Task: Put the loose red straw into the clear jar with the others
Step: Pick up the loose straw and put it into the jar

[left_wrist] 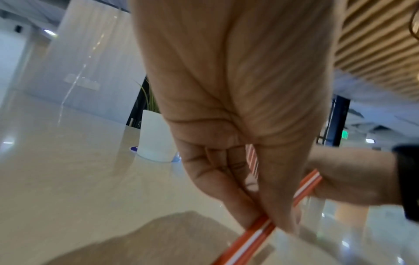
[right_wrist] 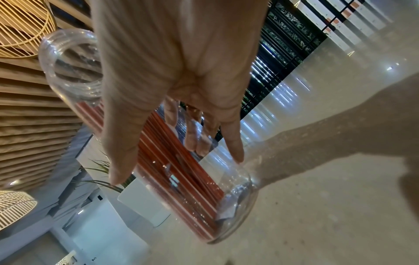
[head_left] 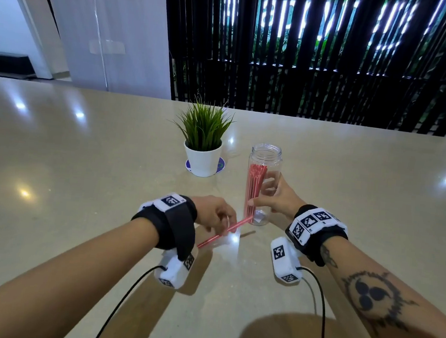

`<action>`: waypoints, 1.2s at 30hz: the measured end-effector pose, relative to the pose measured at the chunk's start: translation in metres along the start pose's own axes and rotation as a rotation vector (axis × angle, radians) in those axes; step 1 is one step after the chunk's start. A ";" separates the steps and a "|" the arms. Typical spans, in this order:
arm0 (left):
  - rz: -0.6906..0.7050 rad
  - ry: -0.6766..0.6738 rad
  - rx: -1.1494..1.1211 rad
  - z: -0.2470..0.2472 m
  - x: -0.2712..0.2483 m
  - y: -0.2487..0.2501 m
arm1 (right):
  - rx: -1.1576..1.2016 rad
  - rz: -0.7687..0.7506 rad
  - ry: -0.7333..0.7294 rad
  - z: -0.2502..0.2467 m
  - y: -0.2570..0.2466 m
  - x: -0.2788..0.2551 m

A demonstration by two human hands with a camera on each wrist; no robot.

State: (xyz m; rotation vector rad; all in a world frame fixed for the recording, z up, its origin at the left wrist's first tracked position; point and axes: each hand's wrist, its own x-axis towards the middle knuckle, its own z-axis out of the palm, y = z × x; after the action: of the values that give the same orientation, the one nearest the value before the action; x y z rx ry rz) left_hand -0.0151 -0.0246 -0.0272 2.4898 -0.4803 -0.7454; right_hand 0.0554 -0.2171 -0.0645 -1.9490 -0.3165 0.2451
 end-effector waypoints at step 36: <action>0.134 0.956 -0.006 -0.067 0.048 0.074 | 0.166 -0.011 0.080 0.012 -0.003 -0.017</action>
State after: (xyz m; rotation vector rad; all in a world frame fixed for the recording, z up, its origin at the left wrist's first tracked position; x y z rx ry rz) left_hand 0.0481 -0.0831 0.0418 2.4242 -0.2638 0.5076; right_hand 0.0352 -0.2116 -0.0660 -1.7879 -0.2467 0.1795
